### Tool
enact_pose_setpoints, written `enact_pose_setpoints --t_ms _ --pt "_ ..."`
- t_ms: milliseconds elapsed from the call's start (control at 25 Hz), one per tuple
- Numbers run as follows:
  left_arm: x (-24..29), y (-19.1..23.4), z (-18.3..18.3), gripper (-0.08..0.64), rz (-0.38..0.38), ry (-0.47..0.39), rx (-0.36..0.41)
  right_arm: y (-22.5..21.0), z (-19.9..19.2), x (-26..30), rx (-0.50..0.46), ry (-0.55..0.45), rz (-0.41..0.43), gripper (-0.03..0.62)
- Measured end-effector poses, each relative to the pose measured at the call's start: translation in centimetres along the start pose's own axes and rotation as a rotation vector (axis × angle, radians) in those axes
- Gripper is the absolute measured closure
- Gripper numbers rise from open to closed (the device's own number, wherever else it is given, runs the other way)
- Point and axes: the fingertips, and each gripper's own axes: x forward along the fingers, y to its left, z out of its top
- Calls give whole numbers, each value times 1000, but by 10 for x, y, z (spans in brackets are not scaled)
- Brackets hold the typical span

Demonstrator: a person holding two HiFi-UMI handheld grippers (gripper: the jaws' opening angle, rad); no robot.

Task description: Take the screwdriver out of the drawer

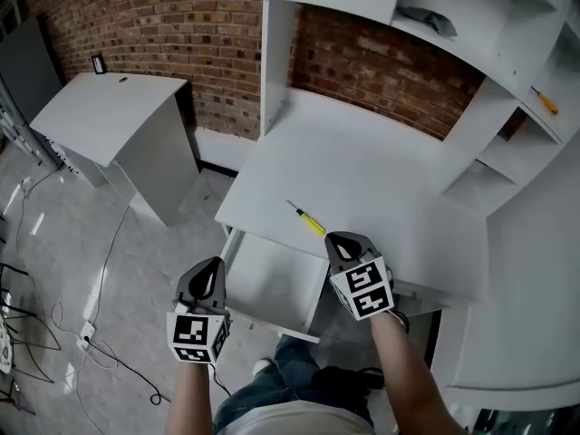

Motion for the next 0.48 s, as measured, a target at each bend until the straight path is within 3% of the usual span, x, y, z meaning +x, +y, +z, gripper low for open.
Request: enact_pose_setpoints --t_ms 480 --pt "-73 -36 59 548 -73 -150 114 53 52 -163 69 -295 -194 583"
